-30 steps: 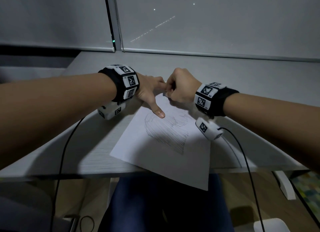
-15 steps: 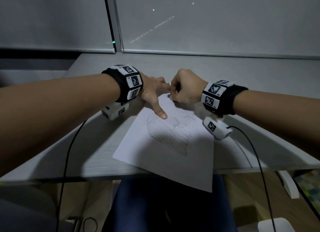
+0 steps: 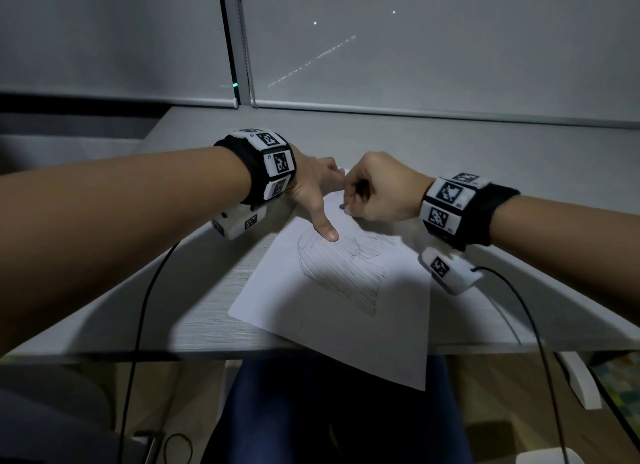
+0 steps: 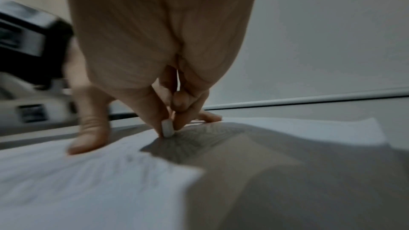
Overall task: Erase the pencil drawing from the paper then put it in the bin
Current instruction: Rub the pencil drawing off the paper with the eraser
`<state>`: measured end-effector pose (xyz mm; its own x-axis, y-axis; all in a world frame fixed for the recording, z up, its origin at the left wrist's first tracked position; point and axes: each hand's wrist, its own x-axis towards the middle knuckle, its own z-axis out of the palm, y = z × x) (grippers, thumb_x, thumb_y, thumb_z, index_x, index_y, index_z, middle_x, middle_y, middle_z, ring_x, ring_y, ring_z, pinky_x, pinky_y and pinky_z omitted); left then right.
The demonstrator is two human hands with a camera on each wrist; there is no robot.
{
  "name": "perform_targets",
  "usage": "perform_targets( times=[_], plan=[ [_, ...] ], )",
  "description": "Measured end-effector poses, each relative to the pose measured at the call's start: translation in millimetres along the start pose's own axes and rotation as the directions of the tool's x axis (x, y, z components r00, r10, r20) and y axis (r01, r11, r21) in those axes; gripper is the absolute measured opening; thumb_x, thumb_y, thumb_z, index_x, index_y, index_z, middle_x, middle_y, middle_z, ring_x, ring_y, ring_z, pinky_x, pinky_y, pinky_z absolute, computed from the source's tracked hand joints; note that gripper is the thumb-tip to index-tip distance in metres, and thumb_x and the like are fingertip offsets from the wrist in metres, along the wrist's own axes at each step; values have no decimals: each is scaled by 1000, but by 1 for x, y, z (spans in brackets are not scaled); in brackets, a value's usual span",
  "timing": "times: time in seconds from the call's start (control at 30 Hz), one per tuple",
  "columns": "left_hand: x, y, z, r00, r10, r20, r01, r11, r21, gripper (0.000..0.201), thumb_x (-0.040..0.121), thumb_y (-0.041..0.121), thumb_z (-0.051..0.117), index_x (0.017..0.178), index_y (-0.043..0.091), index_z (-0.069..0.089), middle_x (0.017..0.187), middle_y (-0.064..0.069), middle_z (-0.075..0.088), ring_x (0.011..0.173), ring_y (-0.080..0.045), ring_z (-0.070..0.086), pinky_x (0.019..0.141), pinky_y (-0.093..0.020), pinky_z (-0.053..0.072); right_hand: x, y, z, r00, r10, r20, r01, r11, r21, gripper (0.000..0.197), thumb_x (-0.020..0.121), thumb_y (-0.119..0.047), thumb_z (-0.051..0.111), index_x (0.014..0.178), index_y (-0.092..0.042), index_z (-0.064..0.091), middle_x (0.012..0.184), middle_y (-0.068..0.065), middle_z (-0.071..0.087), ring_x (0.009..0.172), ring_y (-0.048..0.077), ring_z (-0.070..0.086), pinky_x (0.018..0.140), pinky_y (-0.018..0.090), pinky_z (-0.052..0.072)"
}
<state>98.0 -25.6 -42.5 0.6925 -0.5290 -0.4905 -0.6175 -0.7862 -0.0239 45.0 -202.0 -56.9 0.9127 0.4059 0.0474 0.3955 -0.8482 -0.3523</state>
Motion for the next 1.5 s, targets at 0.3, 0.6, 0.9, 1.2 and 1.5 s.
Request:
perform_targets(
  times=[0.3, 0.6, 0.9, 1.2, 1.5],
  plan=[
    [2, 2, -2, 1000, -10, 23, 10, 1000, 4, 134, 57, 86, 81, 163, 50, 9, 161, -5, 24, 154, -33, 25, 119, -62, 32, 11, 15, -7, 996, 46, -71, -50, 997, -52, 20, 84, -13, 77, 64, -15, 74, 60, -6, 68, 53, 4, 62, 59, 28, 53],
    [5, 4, 0, 1000, -11, 25, 10, 1000, 29, 137, 42, 98, 73, 159, 53, 17, 154, 1, 29, 151, -30, 28, 117, -64, 33, 5, 6, -4, 1000, -8, 1, 8, 1000, -11, 11, 83, -17, 81, 73, -14, 81, 65, -5, 73, 55, 3, 62, 59, 15, 49],
    [-1, 3, -1, 1000, -31, 7, 31, 1000, 0, 130, 48, 92, 78, 158, 48, 24, 153, 3, 30, 150, -31, 33, 118, -63, 33, 3, -3, 3, 999, 16, -28, -15, 1000, 20, 11, 83, -10, 77, 73, -12, 81, 64, -7, 72, 56, 2, 64, 58, 15, 50],
    [-7, 2, 1, 998, -60, -19, 57, 991, -122, 142, 55, 79, 88, 165, 46, 7, 166, 14, 23, 156, -23, 26, 122, -54, 26, 21, 18, -3, 976, 160, -144, -159, 987, 18, 12, 80, -17, 80, 72, -9, 81, 64, 2, 70, 57, 13, 60, 61, 24, 50],
    [-22, -21, -1, 992, 6, -125, -42, 956, -289, 119, 76, 73, 80, 169, 38, 15, 175, 16, 10, 161, -14, 15, 125, -36, 15, 12, 37, -3, 944, 313, -104, -307, 949, 77, 13, 85, -21, 82, 77, -11, 80, 66, -4, 69, 61, 8, 61, 56, 20, 46]
  ],
)
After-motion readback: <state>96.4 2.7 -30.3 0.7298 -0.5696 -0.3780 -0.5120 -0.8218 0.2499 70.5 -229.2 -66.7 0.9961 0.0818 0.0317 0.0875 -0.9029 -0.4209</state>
